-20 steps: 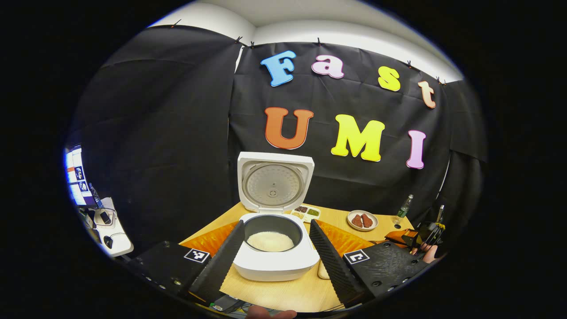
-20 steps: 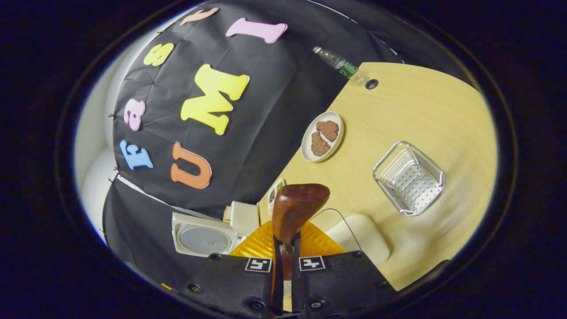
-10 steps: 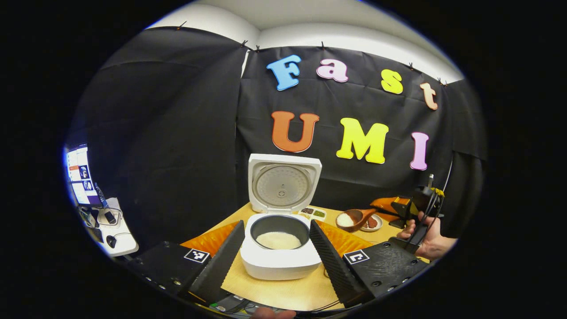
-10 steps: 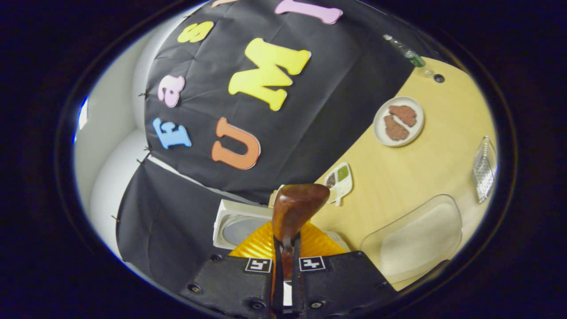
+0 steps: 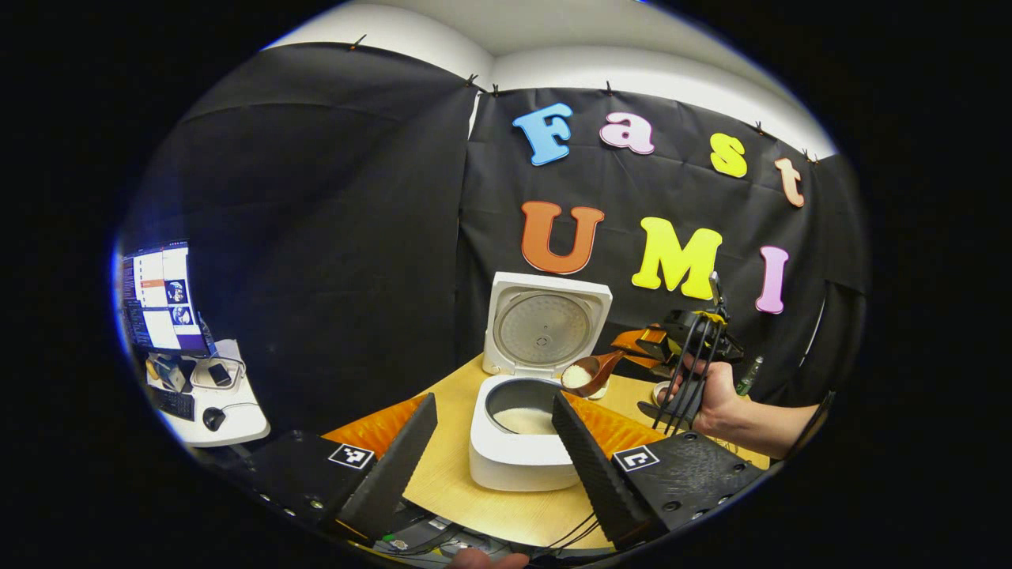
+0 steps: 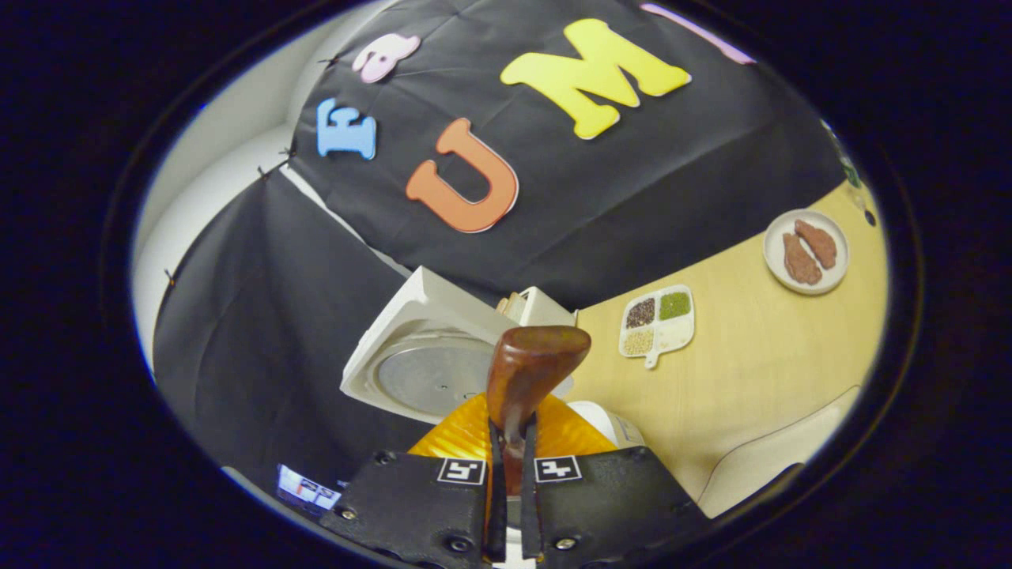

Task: Close the left gripper, press the button to open the rice cooker; take a wooden spoon from the chopstick holder with the right hand, scoop a spoonful of rice and pour it into the rice cooker, then put the wooden spoon back into the chopstick holder.

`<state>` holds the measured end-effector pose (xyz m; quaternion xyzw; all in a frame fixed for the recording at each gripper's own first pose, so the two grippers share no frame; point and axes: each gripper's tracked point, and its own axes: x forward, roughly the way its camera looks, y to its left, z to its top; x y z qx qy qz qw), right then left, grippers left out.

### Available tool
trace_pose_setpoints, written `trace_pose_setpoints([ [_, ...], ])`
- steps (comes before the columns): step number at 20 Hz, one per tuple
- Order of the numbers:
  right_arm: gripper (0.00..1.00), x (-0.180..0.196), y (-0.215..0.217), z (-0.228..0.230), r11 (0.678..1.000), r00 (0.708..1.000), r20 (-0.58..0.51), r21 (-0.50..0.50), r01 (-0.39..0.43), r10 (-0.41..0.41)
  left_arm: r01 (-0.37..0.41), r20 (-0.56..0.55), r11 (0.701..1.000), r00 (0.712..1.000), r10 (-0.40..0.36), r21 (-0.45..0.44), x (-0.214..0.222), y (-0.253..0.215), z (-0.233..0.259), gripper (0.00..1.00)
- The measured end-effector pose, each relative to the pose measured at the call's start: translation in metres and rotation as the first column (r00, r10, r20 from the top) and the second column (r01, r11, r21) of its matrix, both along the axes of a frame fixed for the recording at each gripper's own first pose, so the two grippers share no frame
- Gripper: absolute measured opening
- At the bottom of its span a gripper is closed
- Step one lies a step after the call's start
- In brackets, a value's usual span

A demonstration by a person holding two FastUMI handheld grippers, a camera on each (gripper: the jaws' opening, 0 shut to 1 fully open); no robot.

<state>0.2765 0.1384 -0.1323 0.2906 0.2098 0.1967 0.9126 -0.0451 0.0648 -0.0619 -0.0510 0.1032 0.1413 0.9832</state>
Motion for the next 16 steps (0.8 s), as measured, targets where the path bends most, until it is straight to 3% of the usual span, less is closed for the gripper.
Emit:
trace_pose_setpoints([
  [2,0.12,-0.001,0.01,0.001,0.995,0.999,0.039,-0.095,-0.017,0.021,-0.012,0.004,1.0,1.0,0.012,-0.001,-0.002,0.003,0.001,0.94],
  [4,0.09,-0.001,0.02,0.001,0.983,0.996,0.076,-0.181,-0.036,0.05,-0.017,0.008,1.0,1.0,0.017,-0.009,-0.004,0.003,0.0,0.94],
  [8,0.09,-0.002,0.033,0.004,0.932,0.979,0.164,-0.358,-0.054,0.119,-0.028,0.024,1.0,0.999,0.029,-0.011,-0.005,0.005,0.002,0.94],
  [12,0.09,-0.007,0.051,0.01,0.85,0.947,0.232,-0.521,-0.073,0.223,-0.041,0.04,0.999,0.998,0.042,-0.015,-0.009,0.008,0.005,0.94],
  [16,0.09,-0.02,0.071,0.024,0.744,0.883,0.319,-0.666,-0.05,0.345,-0.04,0.041,0.999,0.998,0.041,-0.02,-0.01,0.005,0.005,0.94],
])
